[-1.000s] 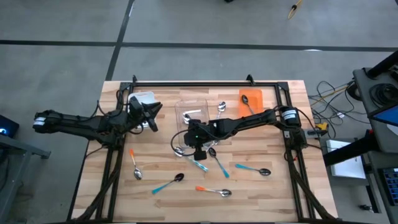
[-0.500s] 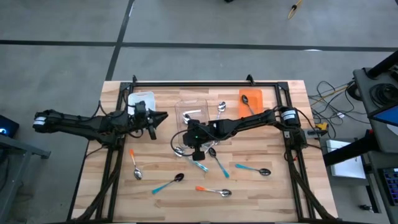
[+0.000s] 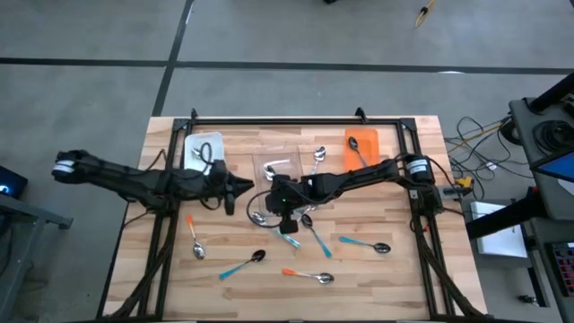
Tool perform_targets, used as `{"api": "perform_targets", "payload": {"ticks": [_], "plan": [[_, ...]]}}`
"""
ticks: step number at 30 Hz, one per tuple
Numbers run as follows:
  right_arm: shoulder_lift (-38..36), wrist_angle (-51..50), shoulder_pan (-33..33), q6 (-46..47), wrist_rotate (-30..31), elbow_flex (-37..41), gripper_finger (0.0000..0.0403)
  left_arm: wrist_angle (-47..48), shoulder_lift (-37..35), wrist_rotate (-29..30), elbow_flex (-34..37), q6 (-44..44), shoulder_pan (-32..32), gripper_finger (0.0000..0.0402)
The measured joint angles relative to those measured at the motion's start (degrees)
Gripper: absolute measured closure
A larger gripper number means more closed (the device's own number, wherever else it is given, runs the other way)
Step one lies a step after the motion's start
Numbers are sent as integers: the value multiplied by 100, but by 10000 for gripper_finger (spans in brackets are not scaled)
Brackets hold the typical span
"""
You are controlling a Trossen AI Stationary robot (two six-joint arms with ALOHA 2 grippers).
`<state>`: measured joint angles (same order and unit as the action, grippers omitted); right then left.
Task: Sort silverware by color (type)
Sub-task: Adjust the transparent bin
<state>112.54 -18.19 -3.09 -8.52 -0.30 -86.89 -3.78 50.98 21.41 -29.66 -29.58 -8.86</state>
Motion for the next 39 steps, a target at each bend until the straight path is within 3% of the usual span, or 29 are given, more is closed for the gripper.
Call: {"api": "perform_targets", "payload": {"ticks": [11, 16, 23, 29, 31, 36, 39], "plan": [[-4, 94, -90, 10, 62, 2, 394, 2716, 1188, 43, -1558, -2, -311, 361], [-166, 8, -78, -40, 651, 22, 394, 3465, 1571, 55, -2023, 18, -322, 361], [-939, -305, -93, -32, 570, 15, 394, 3655, 1580, 61, -2135, 119, -378, 361], [-1287, -401, -146, 110, -1121, 325, 394, 3652, 1487, 120, -2130, 266, -779, 361], [-1255, -125, -216, 187, -1392, 516, 394, 3641, 1487, 358, -2130, 294, -954, 361], [-844, 664, -268, 397, -1279, 892, 394, 3640, 1472, 1059, -2126, 296, -1288, 361], [-582, 866, -265, 498, -421, 900, 394, 3643, 1465, 1210, -2126, 296, -1401, 361]]}}
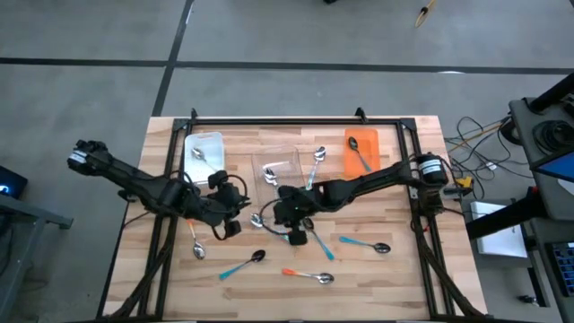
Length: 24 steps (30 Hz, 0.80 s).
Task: Sort silverware by color (type)
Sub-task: Adjust the transparent bin, then put the orange spoon into the white bin
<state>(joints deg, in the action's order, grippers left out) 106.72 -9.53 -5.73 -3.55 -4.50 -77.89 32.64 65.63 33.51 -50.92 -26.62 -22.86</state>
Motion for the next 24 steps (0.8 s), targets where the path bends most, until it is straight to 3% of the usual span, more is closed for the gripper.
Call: {"api": "perform_targets", "payload": {"ticks": [4, 24], "plan": [[204, 56, 84, 53, 912, -49, 394, 0, -4, 3, 0, -1, -91, 361], [326, 1777, 815, 35, 720, -52, 394, -4, 88, 50, 4, -174, -147, 361]]}}
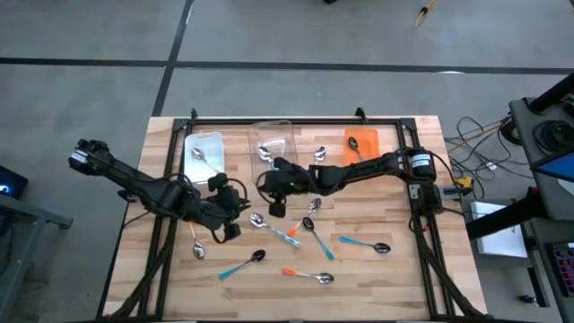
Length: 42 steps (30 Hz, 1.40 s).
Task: Sort silverware by color (type)
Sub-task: Put the orange spoon into the white bin
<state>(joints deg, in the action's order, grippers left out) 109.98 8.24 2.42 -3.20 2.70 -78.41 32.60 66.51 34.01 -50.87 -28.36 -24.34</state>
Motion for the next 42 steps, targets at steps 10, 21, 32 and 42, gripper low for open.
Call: {"api": "perform_targets", "payload": {"ticks": [10, 21, 32, 42], "plan": [[-900, -1123, -50, -547, 23, 72, 394, 351, 194, -787, 0, -1240, 0, 361], [-2146, -1202, -354, -430, 407, 1255, 394, 2175, 198, -2860, 0, -4495, -90, 361], [-3098, -1059, -552, -130, 947, 2266, 394, 3315, 381, -2681, 163, -6190, -164, 359], [-3275, -869, -540, -574, 1435, 2417, 394, 3586, 595, -2896, 299, -6375, -216, 291]]}}
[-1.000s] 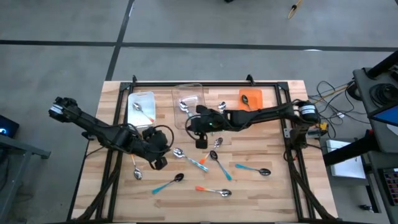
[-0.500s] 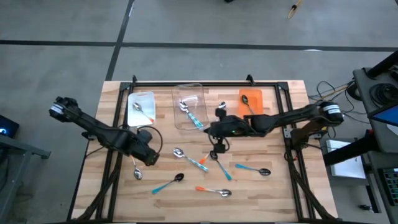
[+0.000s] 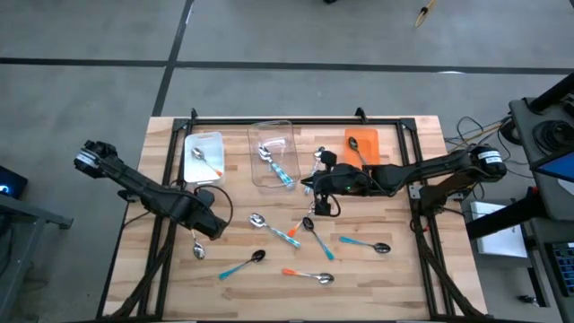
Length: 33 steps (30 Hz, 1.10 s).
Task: Sort silverware by color (type)
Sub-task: Put the orange spoon into the white bin
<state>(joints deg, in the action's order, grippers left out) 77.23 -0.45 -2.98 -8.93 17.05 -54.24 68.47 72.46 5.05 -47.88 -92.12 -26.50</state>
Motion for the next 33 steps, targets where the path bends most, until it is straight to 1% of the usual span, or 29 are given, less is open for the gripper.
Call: {"api": "perform_targets", "payload": {"ticks": [2, 5, 8, 10, 13, 18, 22, 26, 29, 33], "plan": [[0, -2, 2, -108, 113, 0, 394, -8, 46, -89, 70, -111, -4, 275], [2, -1, 43, -162, 112, 11, 394, -231, 113, -335, 298, -498, -44, 259], [4, -5, 108, -159, 106, 58, 394, -548, 206, -705, 559, -780, -223, 254], [4, -11, 145, -162, 105, 94, 394, -553, 252, -900, 673, -1011, -384, 254], [7, -10, 216, -141, 104, 107, 394, -650, 274, -915, 794, -1425, -634, 254], [55, -11, 291, -89, 100, 111, 394, -691, 321, -914, 883, -1824, -903, 254], [96, -11, 293, -63, 99, 114, 394, -791, 357, -855, 1012, -1958, -975, 254], [98, -4, 293, 73, 99, 113, 394, -1356, 448, -794, 1294, -2080, -997, 258], [98, -9, 291, 85, 99, 114, 394, -1710, 551, -750, 1420, -2096, -997, 266], [98, -9, 291, 99, 99, 113, 394, -1729, 749, -736, 1392, -2106, -999, 284]]}}
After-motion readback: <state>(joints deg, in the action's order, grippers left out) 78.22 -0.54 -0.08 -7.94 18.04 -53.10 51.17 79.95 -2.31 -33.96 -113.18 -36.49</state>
